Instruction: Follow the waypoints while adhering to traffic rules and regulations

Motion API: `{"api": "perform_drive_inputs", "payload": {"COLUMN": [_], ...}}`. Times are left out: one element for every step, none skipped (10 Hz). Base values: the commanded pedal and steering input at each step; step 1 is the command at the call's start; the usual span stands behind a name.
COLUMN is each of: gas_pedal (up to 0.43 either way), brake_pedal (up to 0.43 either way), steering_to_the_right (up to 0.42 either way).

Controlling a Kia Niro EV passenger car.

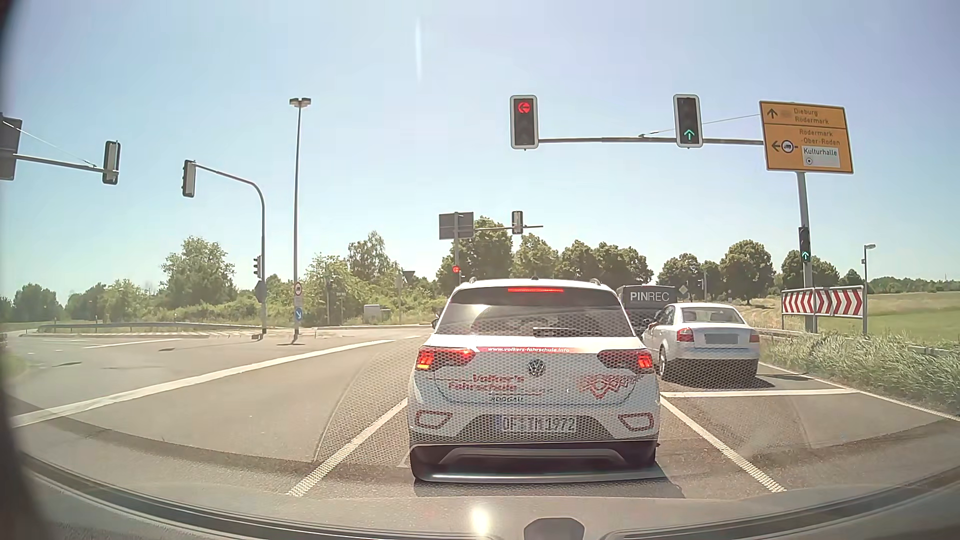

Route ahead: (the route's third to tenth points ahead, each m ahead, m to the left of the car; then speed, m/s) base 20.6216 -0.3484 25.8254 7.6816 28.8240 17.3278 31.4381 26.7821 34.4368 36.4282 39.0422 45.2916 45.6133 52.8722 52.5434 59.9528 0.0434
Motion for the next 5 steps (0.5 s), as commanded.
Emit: {"api": "perform_drive_inputs", "payload": {"gas_pedal": [0.0,0.0,0.0,0.0,0.0], "brake_pedal": [0.28,0.323,0.341,0.348,0.341], "steering_to_the_right": [0.028,0.028,0.028,0.028,0.028]}}
